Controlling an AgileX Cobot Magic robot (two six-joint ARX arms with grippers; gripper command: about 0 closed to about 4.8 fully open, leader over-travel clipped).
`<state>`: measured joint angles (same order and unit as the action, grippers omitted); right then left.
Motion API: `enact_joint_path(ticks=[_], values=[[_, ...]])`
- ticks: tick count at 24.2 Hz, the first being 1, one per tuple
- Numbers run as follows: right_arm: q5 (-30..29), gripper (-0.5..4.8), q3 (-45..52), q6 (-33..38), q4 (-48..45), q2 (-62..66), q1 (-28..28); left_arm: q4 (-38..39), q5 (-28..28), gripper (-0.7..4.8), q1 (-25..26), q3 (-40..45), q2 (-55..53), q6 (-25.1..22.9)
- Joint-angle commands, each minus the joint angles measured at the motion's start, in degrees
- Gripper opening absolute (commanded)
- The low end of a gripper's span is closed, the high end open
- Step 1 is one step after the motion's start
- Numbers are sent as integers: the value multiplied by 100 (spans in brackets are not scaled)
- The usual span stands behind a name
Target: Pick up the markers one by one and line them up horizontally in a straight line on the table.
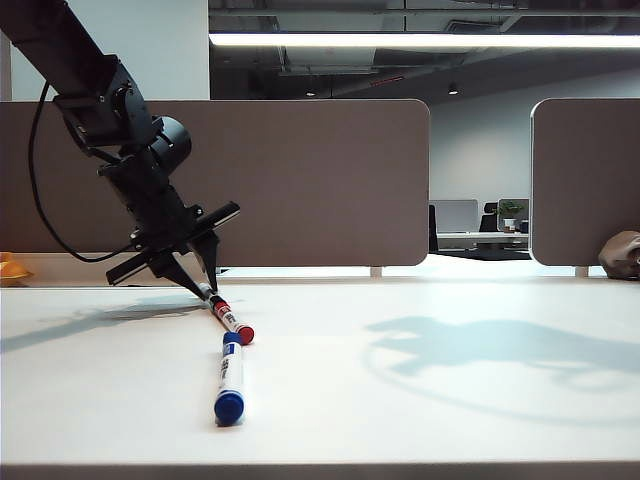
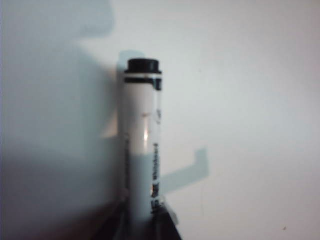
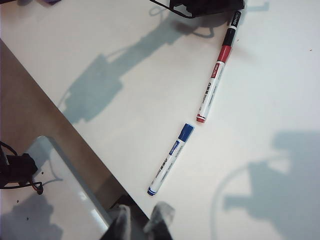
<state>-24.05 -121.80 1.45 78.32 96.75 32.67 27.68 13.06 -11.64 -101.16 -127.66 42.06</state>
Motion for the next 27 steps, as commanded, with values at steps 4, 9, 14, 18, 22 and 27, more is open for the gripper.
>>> enact_joint_path(ticks=[4, 9, 14, 18, 22, 27], values=[[-9, 63, -20, 2, -61, -35, 0, -26, 28, 102, -9, -4, 28, -2], [-9, 63, -20, 0, -61, -35, 0, -24, 55, 102, -9, -4, 28, -2], [-9, 63, -20, 0, -61, -35, 0, -31, 114, 103, -9, -4, 28, 0], [-9, 63, -20, 2, -61, -35, 0, -31, 114, 103, -9, -4, 28, 0], [-9, 63, -20, 2, -61, -35, 0, -44, 116, 103, -9, -7, 28, 0], [-9, 63, -20, 2, -61, -35, 0, -79, 133, 102, -9, -9, 31, 2]])
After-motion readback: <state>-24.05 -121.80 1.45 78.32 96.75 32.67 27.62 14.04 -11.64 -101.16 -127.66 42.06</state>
